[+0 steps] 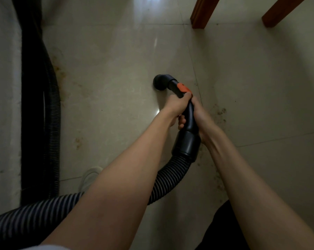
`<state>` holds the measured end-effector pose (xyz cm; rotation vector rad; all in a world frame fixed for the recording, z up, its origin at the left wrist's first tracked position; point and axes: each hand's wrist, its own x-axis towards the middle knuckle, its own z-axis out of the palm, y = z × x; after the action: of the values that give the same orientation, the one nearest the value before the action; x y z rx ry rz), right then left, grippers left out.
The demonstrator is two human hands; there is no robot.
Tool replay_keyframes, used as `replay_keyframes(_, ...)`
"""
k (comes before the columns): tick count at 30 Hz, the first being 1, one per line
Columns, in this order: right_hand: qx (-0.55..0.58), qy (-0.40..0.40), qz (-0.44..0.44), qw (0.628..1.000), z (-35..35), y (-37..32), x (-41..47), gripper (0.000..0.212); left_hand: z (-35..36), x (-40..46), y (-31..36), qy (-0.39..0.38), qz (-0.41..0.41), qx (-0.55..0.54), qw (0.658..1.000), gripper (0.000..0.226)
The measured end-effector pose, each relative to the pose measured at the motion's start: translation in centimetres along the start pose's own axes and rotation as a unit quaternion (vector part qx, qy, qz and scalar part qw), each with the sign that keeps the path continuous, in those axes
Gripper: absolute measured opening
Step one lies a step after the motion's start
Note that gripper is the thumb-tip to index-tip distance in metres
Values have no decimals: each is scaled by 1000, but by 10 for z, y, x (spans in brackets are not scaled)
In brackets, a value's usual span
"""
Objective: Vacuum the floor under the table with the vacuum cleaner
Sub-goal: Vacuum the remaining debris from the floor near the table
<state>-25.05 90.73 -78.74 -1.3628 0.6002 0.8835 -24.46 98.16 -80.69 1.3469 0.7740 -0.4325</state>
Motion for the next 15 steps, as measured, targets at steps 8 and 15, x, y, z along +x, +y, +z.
replay_keyframes(8, -16, 12, 4, 1000, -25, 15, -17, 63, 18, 9, -11, -61, 8, 28, 998, 32)
replay_keyframes(15, -25, 49, -4, 998, -53, 28, -27, 60, 52, 9, -15, -77, -37, -32, 996, 37)
